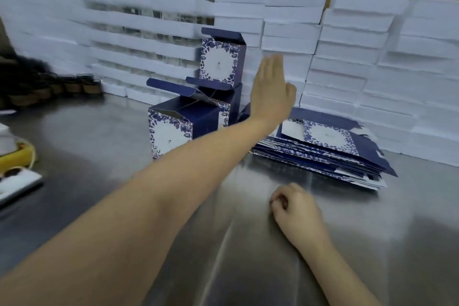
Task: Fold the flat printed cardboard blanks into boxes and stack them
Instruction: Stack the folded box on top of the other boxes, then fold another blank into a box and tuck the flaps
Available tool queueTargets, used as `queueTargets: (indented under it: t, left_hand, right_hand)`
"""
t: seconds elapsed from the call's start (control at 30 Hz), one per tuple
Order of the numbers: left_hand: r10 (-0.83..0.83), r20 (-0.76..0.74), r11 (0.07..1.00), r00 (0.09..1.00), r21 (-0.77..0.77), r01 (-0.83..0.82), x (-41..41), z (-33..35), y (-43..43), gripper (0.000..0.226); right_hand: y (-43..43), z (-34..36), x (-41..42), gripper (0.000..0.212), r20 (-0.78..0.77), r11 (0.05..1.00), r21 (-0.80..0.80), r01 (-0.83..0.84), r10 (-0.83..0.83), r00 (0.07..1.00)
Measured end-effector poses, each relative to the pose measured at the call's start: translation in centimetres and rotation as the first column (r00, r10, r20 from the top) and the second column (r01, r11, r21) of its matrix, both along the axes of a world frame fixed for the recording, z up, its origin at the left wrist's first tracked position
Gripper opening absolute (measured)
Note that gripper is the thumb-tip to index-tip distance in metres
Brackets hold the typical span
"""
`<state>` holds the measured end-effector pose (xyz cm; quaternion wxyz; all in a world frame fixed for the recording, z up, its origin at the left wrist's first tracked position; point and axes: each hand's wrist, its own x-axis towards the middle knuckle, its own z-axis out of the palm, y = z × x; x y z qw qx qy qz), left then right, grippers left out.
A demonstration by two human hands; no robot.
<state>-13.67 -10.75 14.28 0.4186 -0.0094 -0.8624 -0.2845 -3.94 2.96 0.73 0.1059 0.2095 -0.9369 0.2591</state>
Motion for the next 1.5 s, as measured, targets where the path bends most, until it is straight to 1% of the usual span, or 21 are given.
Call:
queueTargets:
  t: [0.1, 0.17, 0.23, 0.3, 0.37, 0.4, 0.43, 0.47, 0.57, 0.63, 0.73, 0.8, 0.83, 0.9, 0.97, 1.0, 1.07, 1.2, 1.3, 1.4, 1.5]
  left_hand:
    - [-0.147, -0.212, 0.973, 0.966, -0.207, 0.103, 8.1, -6.3, 2.3, 0.063]
    - [-0.127, -0.269, 0.970, 0.955, -0.234, 0.063, 12.3, -10.3, 2.1, 0.070]
    - [-0.017, -0.283, 0.985, 0.959, -0.170, -0.032, 14.5, -12.5, 1.1, 0.075]
    - [0.163, -0.278, 0.986, 0.947, 0.062, -0.152, 15.0, -12.9, 0.0, 0.075]
    - [0.338, -0.046, 0.883, 0.940, 0.362, -0.300, 15.3, -12.4, -1.0, 0.084]
    - [0.355, 0.114, 0.806, 0.928, 0.464, -0.366, 15.2, -12.3, -1.6, 0.089]
    - [0.325, 0.253, 0.754, 0.911, 0.513, -0.411, 15.1, -12.4, -2.3, 0.092]
    - [0.271, 0.351, 0.746, 0.896, 0.512, -0.426, 15.0, -12.7, -2.7, 0.093]
    - [0.169, 0.454, 0.831, 0.875, 0.411, -0.374, 14.5, -13.2, -3.4, 0.088]
    - [0.152, 0.473, 0.832, 0.868, 0.413, -0.370, 14.3, -13.2, -3.4, 0.084]
    - [0.187, 0.454, 0.822, 0.871, 0.413, -0.392, 14.3, -13.3, -3.1, 0.081]
    - [0.219, 0.374, 0.854, 0.901, 0.373, -0.363, 14.4, -13.3, -2.3, 0.080]
    - [0.193, 0.338, 0.896, 0.921, 0.322, -0.306, 14.4, -13.4, -1.5, 0.078]
    - [0.062, 0.359, 0.983, 0.931, 0.142, -0.120, 14.2, -14.1, 0.4, 0.069]
    - [0.006, 0.435, 0.999, 0.900, -0.041, 0.013, 13.8, -14.8, 1.8, 0.054]
    - [0.012, 0.445, 0.996, 0.896, -0.082, 0.027, 13.5, -14.9, 2.0, 0.047]
    - [0.031, 0.441, 0.997, 0.897, -0.071, 0.000, 13.0, -14.7, 1.8, 0.040]
    - [0.022, 0.435, 0.996, 0.900, -0.085, 0.017, 12.5, -14.9, 1.4, 0.039]
    - [0.057, 0.430, 0.991, 0.901, -0.134, 0.001, 12.5, -14.9, 1.3, 0.036]
    - [0.157, 0.370, 0.978, 0.916, -0.184, -0.094, 12.3, -14.3, 0.8, 0.032]
    - [0.167, 0.321, 0.981, 0.932, -0.153, -0.123, 12.1, -13.8, 0.3, 0.025]
  right_hand:
    - [-0.1, 0.4, 0.3, 0.010, -0.005, 0.998, -0.054, -0.014, 0.014, 1.000]
    - [0.0, 0.5, 0.7, 0.007, -0.040, 0.997, -0.070, -0.043, 0.040, 0.998]
    - [0.2, 0.4, 0.9, 0.013, -0.041, 0.987, -0.127, -0.101, 0.097, 0.994]
    - [0.5, 0.3, 1.1, 0.023, -0.013, 0.960, -0.247, -0.131, 0.132, 0.991]
    - [1.1, 0.2, 1.2, 0.028, 0.002, 0.930, -0.358, -0.090, 0.097, 0.995]
    - [1.3, 0.2, 1.2, 0.029, 0.008, 0.915, -0.397, -0.064, 0.073, 0.997]
    - [1.6, 0.2, 1.3, 0.030, 0.013, 0.903, -0.428, -0.046, 0.056, 0.998]
    - [2.0, 0.2, 1.3, 0.030, 0.018, 0.894, -0.448, -0.035, 0.049, 0.999]
    - [2.8, 0.1, 1.3, 0.029, 0.015, 0.889, -0.457, -0.013, 0.023, 1.000]
    - [3.0, 0.2, 0.9, 0.024, -0.011, 0.892, -0.451, 0.033, -0.042, 0.999]
    - [3.1, 0.3, -0.3, 0.021, -0.148, 0.946, -0.295, 0.134, -0.184, 0.972]
    - [3.0, 0.3, -1.7, 0.029, -0.267, 0.953, -0.225, 0.204, -0.262, 0.928]
    - [2.9, 0.3, -2.5, 0.036, -0.296, 0.953, -0.209, 0.221, -0.276, 0.914]
    - [2.6, 0.2, -4.3, 0.056, -0.262, 0.959, -0.085, 0.272, -0.284, 0.922]
    - [2.0, -0.2, -6.0, 0.071, -0.218, 0.948, 0.111, 0.297, -0.268, 0.938]
    - [1.8, -0.4, -6.9, 0.074, -0.222, 0.940, 0.160, 0.300, -0.262, 0.939]
    - [1.5, -0.7, -8.5, 0.075, -0.239, 0.930, 0.190, 0.314, -0.266, 0.934]
    - [1.3, -0.6, -11.0, 0.066, -0.284, 0.922, 0.151, 0.357, -0.305, 0.909]
    - [1.2, -0.1, -11.9, 0.054, -0.359, 0.917, 0.041, 0.397, -0.357, 0.863]
    - [1.4, 0.8, -10.4, 0.045, -0.494, 0.902, -0.229, 0.366, -0.431, 0.755]
    - [3.0, 3.4, -7.1, 0.038, -0.625, 0.831, -0.516, 0.207, -0.531, 0.572]
